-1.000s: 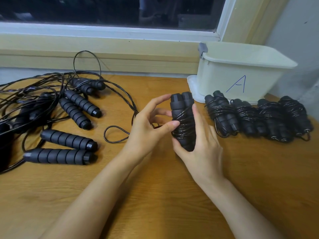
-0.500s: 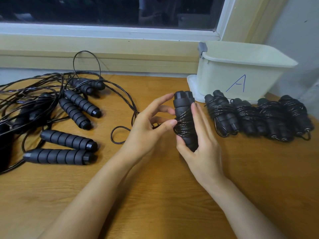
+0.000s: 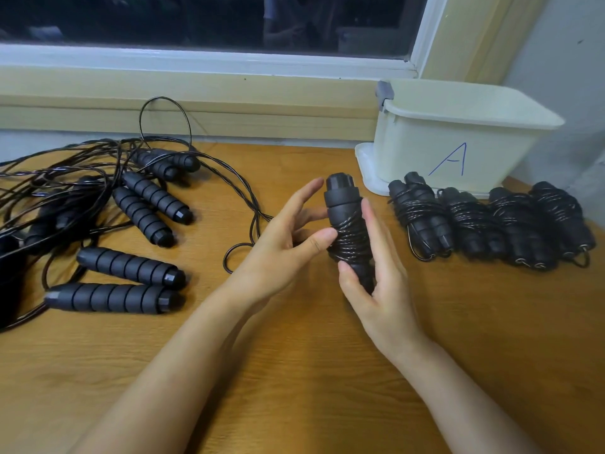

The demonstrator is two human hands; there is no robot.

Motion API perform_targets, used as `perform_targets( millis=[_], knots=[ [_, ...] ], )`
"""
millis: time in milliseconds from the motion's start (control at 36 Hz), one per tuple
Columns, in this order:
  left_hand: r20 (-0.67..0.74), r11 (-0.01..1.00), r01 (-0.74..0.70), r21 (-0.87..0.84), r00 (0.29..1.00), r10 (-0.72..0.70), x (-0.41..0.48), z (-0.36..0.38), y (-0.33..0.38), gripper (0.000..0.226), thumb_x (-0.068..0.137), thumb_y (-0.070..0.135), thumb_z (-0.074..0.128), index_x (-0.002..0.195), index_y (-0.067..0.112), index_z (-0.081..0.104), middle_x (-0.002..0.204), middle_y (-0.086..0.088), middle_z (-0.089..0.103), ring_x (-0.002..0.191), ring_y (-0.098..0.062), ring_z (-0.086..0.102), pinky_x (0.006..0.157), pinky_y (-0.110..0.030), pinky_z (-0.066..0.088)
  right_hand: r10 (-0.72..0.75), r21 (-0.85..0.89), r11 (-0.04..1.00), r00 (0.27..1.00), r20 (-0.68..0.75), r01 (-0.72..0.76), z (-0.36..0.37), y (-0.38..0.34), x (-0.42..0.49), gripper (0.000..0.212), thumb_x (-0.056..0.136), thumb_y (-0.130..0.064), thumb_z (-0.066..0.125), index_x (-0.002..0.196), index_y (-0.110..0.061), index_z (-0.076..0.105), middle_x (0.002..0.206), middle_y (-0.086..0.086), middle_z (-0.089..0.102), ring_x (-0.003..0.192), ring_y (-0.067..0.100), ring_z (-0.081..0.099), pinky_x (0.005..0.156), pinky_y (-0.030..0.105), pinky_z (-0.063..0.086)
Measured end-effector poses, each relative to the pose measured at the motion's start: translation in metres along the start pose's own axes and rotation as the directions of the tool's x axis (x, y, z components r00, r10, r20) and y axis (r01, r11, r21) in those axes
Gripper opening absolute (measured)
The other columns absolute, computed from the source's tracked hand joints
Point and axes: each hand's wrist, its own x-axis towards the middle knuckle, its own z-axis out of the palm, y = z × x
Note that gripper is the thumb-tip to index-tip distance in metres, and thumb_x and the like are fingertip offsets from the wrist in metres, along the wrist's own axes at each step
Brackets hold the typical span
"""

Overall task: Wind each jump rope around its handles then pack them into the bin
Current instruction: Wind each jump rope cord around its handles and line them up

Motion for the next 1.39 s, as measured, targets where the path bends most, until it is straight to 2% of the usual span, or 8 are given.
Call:
perform_targets(
  millis=[111, 250, 639, 750, 861, 972, 1083, 1389],
  knots=[
    [-0.039, 1.000, 0.002, -0.014, 0.999, -0.003, 0.000, 0.001, -0.001, 0.077, 0.081, 0.027, 0.064, 0.151, 0.028, 0.032, 0.119, -0.001, 0.064, 0.091, -0.010, 0.061, 0.083, -0.023, 0.051, 0.004, -0.064, 0.998, 1.000, 0.005, -0.003, 0.004, 0.002, 0.001, 0.089, 0.085, -0.040, 0.068, 0.156, -0.016, 0.021, 0.157, 0.006, 0.035, 0.145, 0.014, 0.033, 0.113, 0.021, 0.033],
    [-0.088, 1.000, -0.009, 0.007, 0.996, 0.010, 0.001, 0.001, -0.003, 0.081, 0.072, 0.029, 0.071, 0.146, 0.030, 0.039, 0.102, 0.014, 0.061, 0.073, -0.002, 0.056, 0.074, -0.018, 0.049, -0.012, -0.169, 0.986, 0.997, -0.080, -0.002, 0.002, 0.001, 0.001, 0.079, 0.086, -0.039, 0.068, 0.154, -0.021, 0.032, 0.146, -0.001, 0.042, 0.129, -0.016, 0.033, 0.098, -0.001, 0.028],
    [-0.008, 0.993, -0.009, 0.117, 1.000, 0.010, 0.001, -0.009, 0.001, 0.074, 0.084, 0.034, 0.072, 0.148, 0.033, 0.036, 0.113, 0.004, 0.070, 0.087, -0.009, 0.060, 0.080, -0.032, 0.049, 0.014, 0.013, 1.000, 0.995, -0.095, -0.012, -0.003, 0.001, 0.001, 0.073, 0.085, -0.019, 0.073, 0.149, -0.007, 0.040, 0.127, -0.010, 0.056, 0.120, 0.001, 0.054, 0.097, 0.010, 0.038],
    [-0.040, 0.996, -0.022, 0.088, 0.999, 0.026, 0.001, -0.010, 0.001, 0.065, 0.083, 0.033, 0.072, 0.140, 0.034, 0.042, 0.113, -0.006, 0.068, 0.096, -0.017, 0.066, 0.086, -0.030, 0.053, 0.050, 0.104, 0.994, 0.996, -0.072, -0.043, -0.002, 0.001, 0.001, 0.074, 0.086, -0.021, 0.073, 0.150, -0.014, 0.036, 0.133, -0.022, 0.052, 0.126, -0.002, 0.051, 0.101, 0.013, 0.039],
    [-0.077, 0.999, -0.026, 0.038, 0.997, 0.028, 0.001, -0.009, 0.001, 0.061, 0.078, 0.031, 0.072, 0.132, 0.032, 0.046, 0.110, -0.012, 0.066, 0.091, -0.015, 0.065, 0.077, -0.025, 0.052, 0.061, 0.192, 0.980, 0.997, -0.041, -0.052, -0.002, -0.001, -0.001, 0.071, 0.088, -0.029, 0.068, 0.150, -0.025, 0.034, 0.143, -0.010, 0.053, 0.131, 0.010, 0.052, 0.105, 0.026, 0.045],
    [-0.113, 1.000, -0.023, 0.004, 0.993, 0.023, 0.001, -0.006, 0.001, 0.064, 0.073, 0.030, 0.073, 0.132, 0.028, 0.047, 0.103, -0.009, 0.065, 0.078, -0.007, 0.065, 0.069, -0.020, 0.051, 0.029, 0.112, 0.993, 0.999, -0.037, -0.024, -0.002, 0.001, -0.001, 0.067, 0.093, -0.024, 0.065, 0.152, -0.017, 0.034, 0.139, -0.017, 0.050, 0.130, 0.001, 0.049, 0.102, 0.013, 0.039],
    [-0.145, 1.000, -0.029, -0.009, 0.989, 0.027, 0.001, -0.003, 0.001, 0.066, 0.071, 0.029, 0.075, 0.131, 0.026, 0.048, 0.099, -0.005, 0.065, 0.073, -0.004, 0.063, 0.065, -0.018, 0.050, -0.001, 0.029, 1.000, 0.995, -0.099, 0.003, -0.001, 0.002, 0.000, 0.065, 0.093, -0.031, 0.060, 0.150, -0.012, 0.038, 0.137, -0.001, 0.045, 0.130, -0.004, 0.041, 0.101, 0.006, 0.033],
    [-0.121, 0.999, 0.015, -0.028, 0.993, -0.018, 0.001, -0.011, 0.000, 0.055, 0.075, 0.031, 0.072, 0.125, 0.033, 0.051, 0.091, -0.006, 0.068, 0.084, -0.016, 0.064, 0.075, -0.022, 0.052, 0.104, 0.271, 0.959, 0.993, -0.056, -0.085, -0.004, 0.002, 0.001, 0.057, 0.093, -0.028, 0.062, 0.146, -0.029, 0.040, 0.133, -0.023, 0.053, 0.132, 0.009, 0.049, 0.104, 0.021, 0.040]
  ],
)
